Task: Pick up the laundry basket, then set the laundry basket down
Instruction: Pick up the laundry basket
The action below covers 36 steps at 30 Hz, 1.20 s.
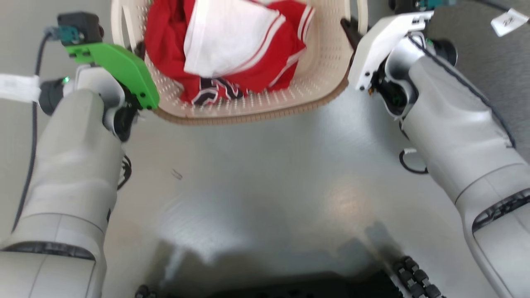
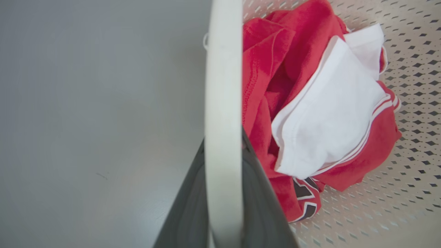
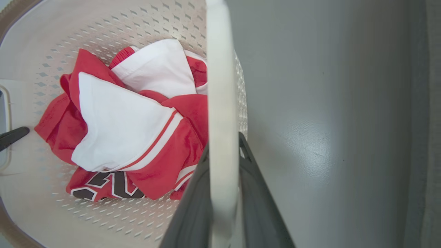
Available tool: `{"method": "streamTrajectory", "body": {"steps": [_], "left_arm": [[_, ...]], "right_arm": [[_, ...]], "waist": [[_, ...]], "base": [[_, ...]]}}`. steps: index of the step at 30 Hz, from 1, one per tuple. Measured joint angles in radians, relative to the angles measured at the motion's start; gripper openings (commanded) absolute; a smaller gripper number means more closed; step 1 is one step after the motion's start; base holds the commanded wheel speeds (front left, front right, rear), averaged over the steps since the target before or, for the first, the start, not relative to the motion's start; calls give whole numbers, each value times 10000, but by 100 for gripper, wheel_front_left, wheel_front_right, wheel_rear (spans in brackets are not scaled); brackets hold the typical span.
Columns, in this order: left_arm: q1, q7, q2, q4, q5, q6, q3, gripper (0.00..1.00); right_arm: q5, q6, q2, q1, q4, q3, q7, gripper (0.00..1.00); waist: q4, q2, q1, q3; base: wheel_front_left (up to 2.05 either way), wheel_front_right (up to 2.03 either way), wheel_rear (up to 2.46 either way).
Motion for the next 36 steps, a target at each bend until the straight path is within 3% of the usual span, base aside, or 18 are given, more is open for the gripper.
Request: {"method": "streamTrajectory", "body": {"steps": [36], "left_arm": [[3407, 276, -276, 966, -1049, -15, -481, 0]], "right_arm": [[1695, 163, 153, 3481, 190, 1262, 679, 0]], "waist": [[-267, 0, -1, -4692]], "base": [[0, 0, 0]]}}
